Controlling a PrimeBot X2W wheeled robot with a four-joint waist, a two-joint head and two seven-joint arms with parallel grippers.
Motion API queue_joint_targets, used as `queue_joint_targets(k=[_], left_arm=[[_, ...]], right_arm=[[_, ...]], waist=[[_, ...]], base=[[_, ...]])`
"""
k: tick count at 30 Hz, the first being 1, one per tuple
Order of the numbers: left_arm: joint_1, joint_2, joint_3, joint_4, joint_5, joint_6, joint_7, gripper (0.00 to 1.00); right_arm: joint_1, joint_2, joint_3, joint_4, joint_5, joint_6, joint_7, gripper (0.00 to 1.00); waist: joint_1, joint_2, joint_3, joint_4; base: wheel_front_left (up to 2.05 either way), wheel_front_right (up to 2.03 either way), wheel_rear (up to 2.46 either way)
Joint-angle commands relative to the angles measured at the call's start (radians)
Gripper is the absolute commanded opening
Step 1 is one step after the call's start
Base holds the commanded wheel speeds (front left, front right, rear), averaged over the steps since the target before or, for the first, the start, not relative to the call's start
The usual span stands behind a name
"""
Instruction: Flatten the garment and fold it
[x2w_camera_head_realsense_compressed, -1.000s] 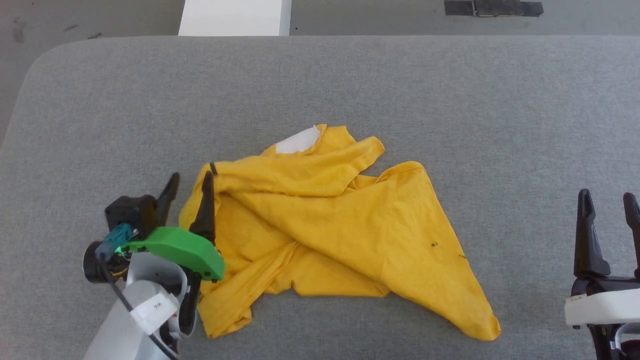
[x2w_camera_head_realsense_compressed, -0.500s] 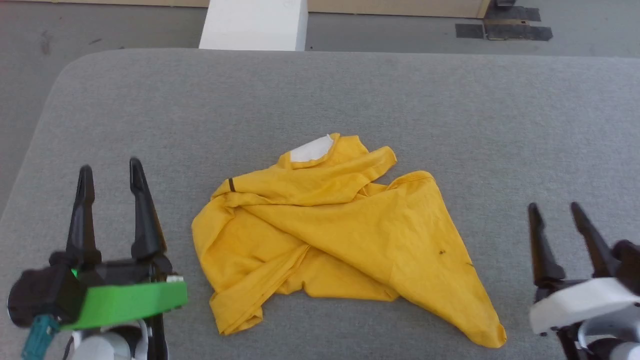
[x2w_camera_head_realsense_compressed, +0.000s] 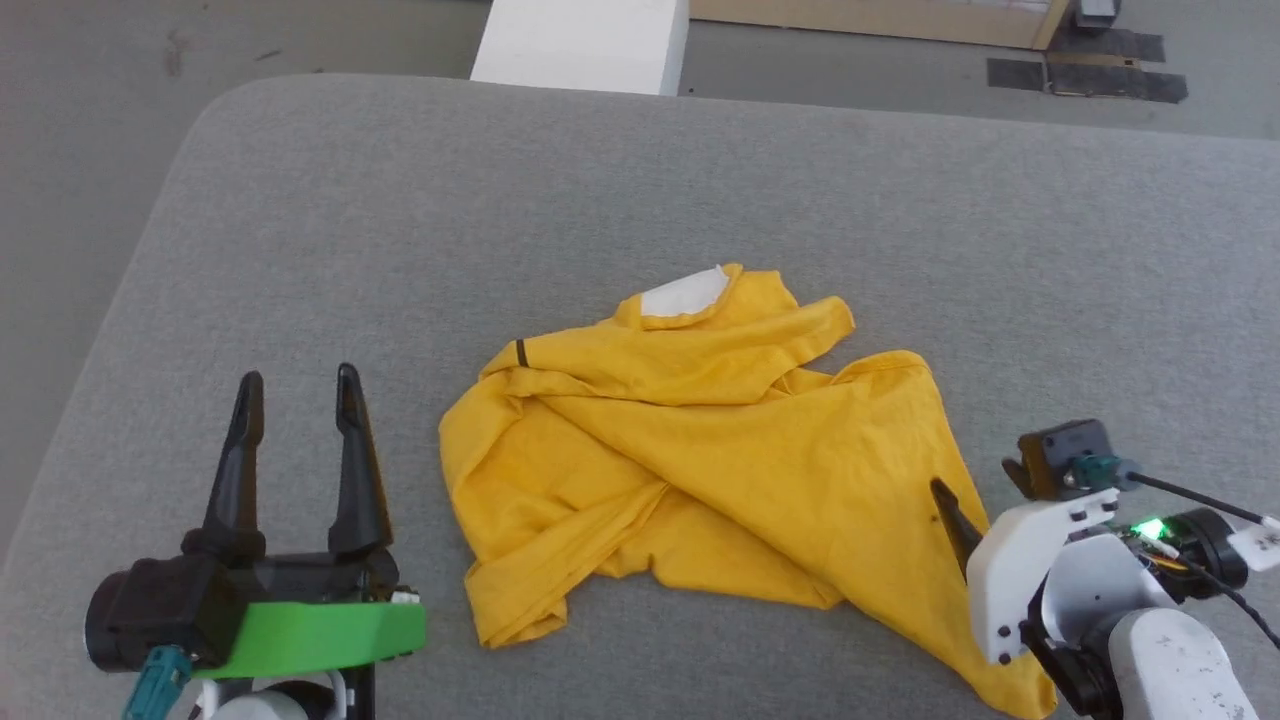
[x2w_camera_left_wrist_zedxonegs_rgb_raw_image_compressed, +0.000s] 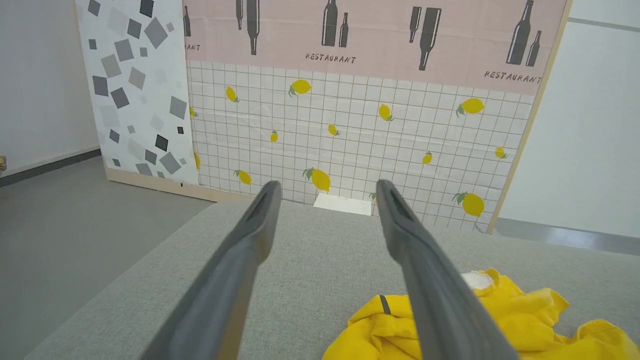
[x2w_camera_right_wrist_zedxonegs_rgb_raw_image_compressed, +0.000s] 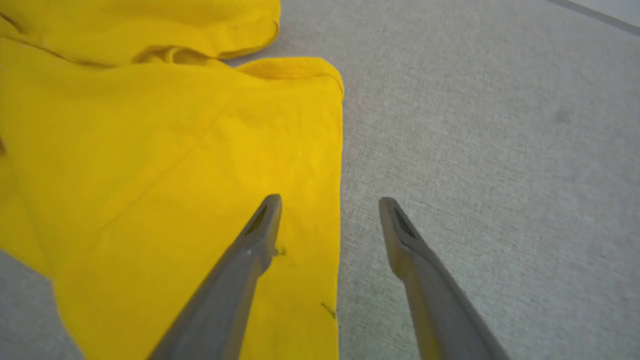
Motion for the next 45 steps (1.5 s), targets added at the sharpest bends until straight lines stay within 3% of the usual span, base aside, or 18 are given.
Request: queue_joint_targets(k=[1,4,5,6,11,18,26,31,32,33,34,40,45], left_arm=[[0.007,-0.006,0.000,0.004,0.005,-0.008,-0.004,1.00],[0.004,-0.012,0.001,0.012,0.008,-0.019,-0.004,1.00],[0.003,-0.014,0.003,0.015,0.009,-0.022,-0.004,1.00],[0.003,-0.015,0.005,0.016,0.010,-0.025,-0.004,1.00],[-0.003,-0.020,0.021,0.020,0.012,-0.036,-0.004,1.00],[0.001,-0.026,0.026,0.038,0.012,-0.051,-0.004,1.00],[0.000,-0.032,0.026,0.052,0.006,-0.062,-0.005,1.00],[-0.007,-0.034,0.026,0.062,0.008,-0.069,-0.005,1.00],[-0.006,-0.034,0.026,0.065,0.008,-0.070,-0.005,1.00],[-0.006,-0.034,0.026,0.068,0.009,-0.071,-0.005,1.00],[-0.005,-0.034,0.026,0.072,0.010,-0.072,-0.005,1.00],[-0.005,-0.034,0.022,0.080,0.021,-0.076,-0.005,1.00],[-0.010,-0.035,0.022,0.073,0.024,-0.078,-0.005,1.00]], right_arm=[[-0.021,-0.008,0.005,0.024,-0.007,-0.002,0.004,1.00],[-0.034,-0.004,0.019,0.095,0.015,-0.002,0.012,1.00],[-0.039,0.003,0.015,0.117,0.029,-0.002,0.010,0.24],[-0.045,0.002,0.020,0.132,0.031,-0.002,0.007,0.00],[-0.123,0.003,-0.015,0.155,0.045,-0.002,-0.073,0.00],[-0.174,-0.035,-0.249,0.091,0.012,-0.002,-0.131,0.00],[0.080,0.023,-0.599,-0.026,-0.019,-0.002,-0.087,0.00],[0.211,0.072,-0.704,-0.015,-0.060,-0.002,-0.098,0.00],[0.220,0.076,-0.706,-0.011,-0.065,-0.002,-0.115,0.16],[0.223,0.079,-0.703,-0.007,-0.069,-0.002,-0.127,0.78],[0.219,0.081,-0.696,-0.003,-0.071,-0.002,-0.146,1.00],[0.139,0.084,-0.573,-0.055,-0.027,-0.002,-0.228,1.00],[0.069,0.083,-0.418,-0.144,-0.024,-0.002,-0.192,1.00]], waist=[[0.0000,0.0000,0.005,0.014],[0.0000,0.0000,0.009,0.021],[0.0000,0.0000,0.011,0.022],[0.0000,0.0000,0.013,0.022],[0.0000,0.0000,0.019,-0.004],[0.0000,0.0000,0.003,-0.060],[0.0000,0.0000,0.019,-0.107],[0.0000,0.0000,0.028,-0.123],[0.0000,0.0000,0.028,-0.128],[0.0000,0.0000,0.027,-0.132],[0.0000,0.0000,0.025,-0.136],[0.0000,0.0000,0.013,-0.149],[0.0000,0.0000,0.022,-0.145]], base=[[0.00,0.00,0.00],[0.00,0.00,0.00],[0.00,0.00,0.00],[0.00,0.00,0.00],[0.00,0.00,0.00],[0.00,0.00,0.00],[0.00,0.00,0.00],[0.00,0.00,0.00],[0.00,0.00,0.00],[0.00,0.00,0.00],[0.00,0.00,0.00],[0.00,0.00,0.00],[0.00,0.00,0.00]])
